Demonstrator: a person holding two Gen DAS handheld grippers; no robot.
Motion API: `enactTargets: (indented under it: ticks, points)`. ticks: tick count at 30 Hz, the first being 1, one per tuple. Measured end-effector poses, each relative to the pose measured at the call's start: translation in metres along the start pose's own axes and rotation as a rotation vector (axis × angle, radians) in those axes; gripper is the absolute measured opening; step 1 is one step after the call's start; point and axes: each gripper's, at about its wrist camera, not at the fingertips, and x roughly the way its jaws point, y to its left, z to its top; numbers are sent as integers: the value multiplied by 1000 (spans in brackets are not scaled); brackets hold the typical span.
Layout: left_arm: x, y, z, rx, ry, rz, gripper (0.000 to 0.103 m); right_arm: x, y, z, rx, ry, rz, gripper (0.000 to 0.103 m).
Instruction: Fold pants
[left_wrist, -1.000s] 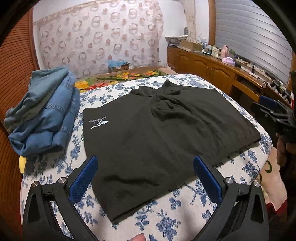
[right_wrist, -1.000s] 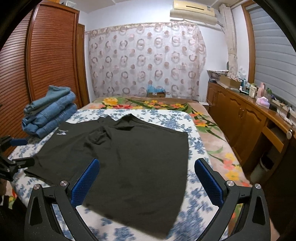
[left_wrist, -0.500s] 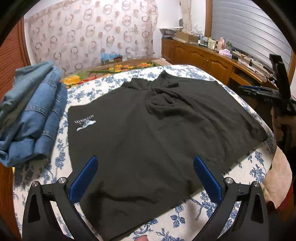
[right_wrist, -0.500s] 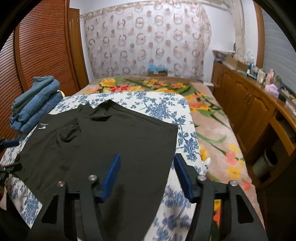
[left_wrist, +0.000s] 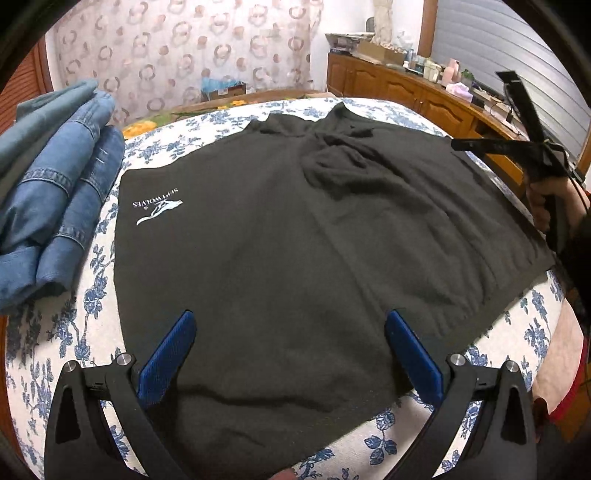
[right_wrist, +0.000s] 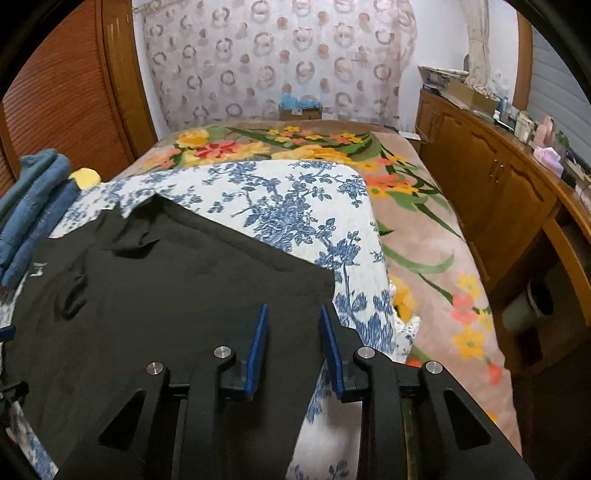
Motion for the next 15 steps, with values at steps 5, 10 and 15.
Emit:
enactTargets:
  ticks: [5,10,15]
  points:
    - [0,-1,-1,0,-1,6,103,2,2,4,-1,17,-42,28]
    - [0,-2,-1,5,0,12,103,-4,0,4,13,10,-41,23]
    - [0,-2,-1,8,1,14,103,-4,-8,5,37,10,7,7]
